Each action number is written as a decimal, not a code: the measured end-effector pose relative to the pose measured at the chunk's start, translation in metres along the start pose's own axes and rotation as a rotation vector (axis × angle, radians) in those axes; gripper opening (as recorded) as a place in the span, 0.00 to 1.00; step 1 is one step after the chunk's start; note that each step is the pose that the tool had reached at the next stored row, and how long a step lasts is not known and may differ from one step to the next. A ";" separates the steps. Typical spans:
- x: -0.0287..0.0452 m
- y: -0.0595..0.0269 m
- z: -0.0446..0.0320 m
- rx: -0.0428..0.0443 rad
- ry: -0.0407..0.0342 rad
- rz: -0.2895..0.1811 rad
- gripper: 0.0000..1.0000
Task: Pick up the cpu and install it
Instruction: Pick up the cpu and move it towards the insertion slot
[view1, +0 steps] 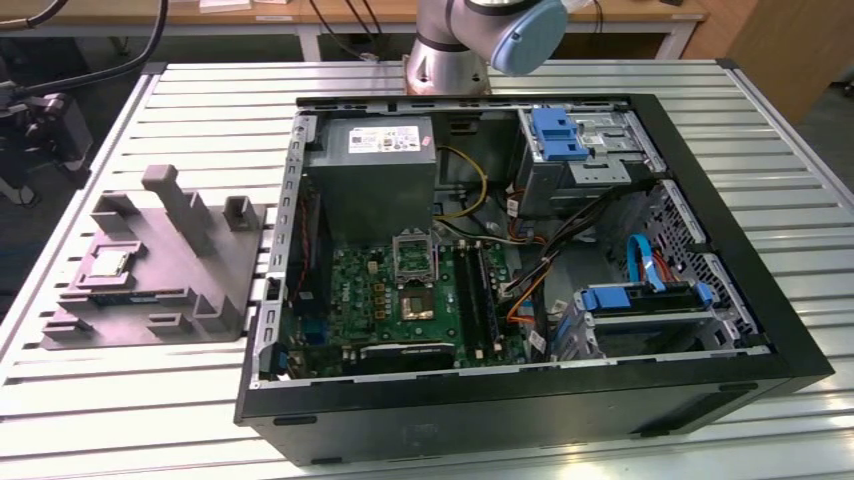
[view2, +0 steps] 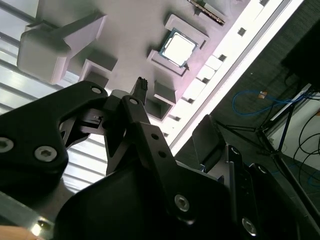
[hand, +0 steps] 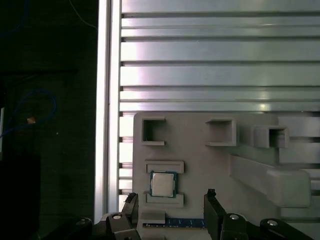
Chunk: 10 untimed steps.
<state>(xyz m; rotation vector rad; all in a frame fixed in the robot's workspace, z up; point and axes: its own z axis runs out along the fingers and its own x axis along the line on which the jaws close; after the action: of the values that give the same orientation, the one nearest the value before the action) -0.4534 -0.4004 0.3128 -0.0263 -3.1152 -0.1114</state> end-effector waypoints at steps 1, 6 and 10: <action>0.0000 -0.0004 0.0006 0.0000 0.0001 0.000 0.63; -0.0002 -0.0030 0.0044 -0.0001 -0.0001 0.000 0.63; -0.0002 -0.0048 0.0075 0.0000 0.0000 0.000 0.63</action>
<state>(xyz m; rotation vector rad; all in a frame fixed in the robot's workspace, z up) -0.4534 -0.4046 0.3050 -0.0264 -3.1152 -0.1115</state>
